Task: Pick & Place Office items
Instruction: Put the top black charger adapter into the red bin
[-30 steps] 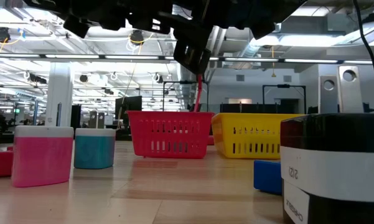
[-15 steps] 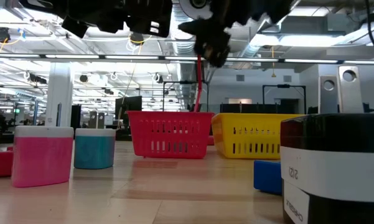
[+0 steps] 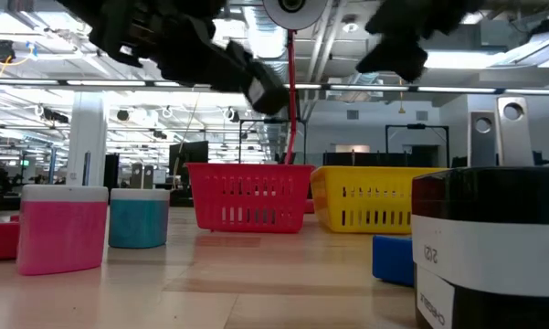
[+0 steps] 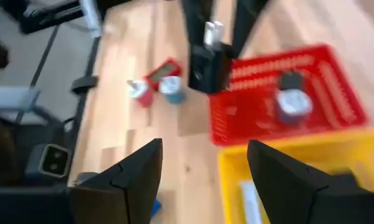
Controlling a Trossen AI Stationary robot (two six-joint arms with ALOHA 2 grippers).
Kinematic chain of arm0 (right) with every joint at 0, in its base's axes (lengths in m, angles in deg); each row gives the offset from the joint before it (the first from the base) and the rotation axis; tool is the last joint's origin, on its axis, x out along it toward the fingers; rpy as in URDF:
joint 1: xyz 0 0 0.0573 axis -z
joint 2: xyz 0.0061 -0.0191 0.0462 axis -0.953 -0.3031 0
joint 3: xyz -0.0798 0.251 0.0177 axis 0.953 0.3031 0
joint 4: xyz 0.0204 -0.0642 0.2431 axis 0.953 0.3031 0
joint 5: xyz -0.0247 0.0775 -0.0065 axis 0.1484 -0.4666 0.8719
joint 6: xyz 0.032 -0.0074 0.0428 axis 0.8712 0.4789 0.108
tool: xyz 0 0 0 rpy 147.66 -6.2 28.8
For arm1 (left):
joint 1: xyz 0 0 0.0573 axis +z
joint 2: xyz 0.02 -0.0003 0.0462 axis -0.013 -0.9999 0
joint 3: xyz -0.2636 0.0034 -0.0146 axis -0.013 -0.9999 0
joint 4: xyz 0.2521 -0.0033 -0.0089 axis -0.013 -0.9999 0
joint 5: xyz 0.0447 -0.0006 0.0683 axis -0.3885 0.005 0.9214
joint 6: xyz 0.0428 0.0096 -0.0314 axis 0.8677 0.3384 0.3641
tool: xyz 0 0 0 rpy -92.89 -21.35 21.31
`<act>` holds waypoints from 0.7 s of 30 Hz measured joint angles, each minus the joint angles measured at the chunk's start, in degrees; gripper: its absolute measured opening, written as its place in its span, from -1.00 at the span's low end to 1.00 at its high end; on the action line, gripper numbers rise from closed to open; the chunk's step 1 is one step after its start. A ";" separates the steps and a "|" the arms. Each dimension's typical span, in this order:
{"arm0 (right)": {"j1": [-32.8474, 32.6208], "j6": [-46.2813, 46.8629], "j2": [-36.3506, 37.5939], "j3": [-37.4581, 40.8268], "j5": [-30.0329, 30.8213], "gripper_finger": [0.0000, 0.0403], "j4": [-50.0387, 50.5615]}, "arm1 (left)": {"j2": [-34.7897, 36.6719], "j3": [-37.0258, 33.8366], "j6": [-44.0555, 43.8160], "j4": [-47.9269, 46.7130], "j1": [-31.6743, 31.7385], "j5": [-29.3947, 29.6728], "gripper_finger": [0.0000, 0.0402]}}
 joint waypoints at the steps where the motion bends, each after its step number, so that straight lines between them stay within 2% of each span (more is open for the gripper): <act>1: -0.36 1.35 1.67 2.07 0.85 0.13 -1.67 | 0.00 0.50 -1.64 -2.08 0.61 0.06 -0.31; 6: -0.68 3.13 8.11 10.99 2.75 0.13 -12.59 | -0.61 2.78 -3.66 -11.18 2.35 2.88 -0.31; 10: 0.69 3.09 10.59 14.50 2.87 0.13 -15.82 | -0.59 3.87 -4.75 -13.32 1.99 3.01 -0.31; 16: 2.48 2.89 10.70 15.39 2.83 0.13 -16.56 | -1.63 3.95 -6.61 -18.14 1.93 7.76 -0.31; 21: 3.26 2.74 10.72 15.39 2.82 0.13 -16.51 | -4.55 4.37 -7.09 -17.45 2.12 7.98 -0.31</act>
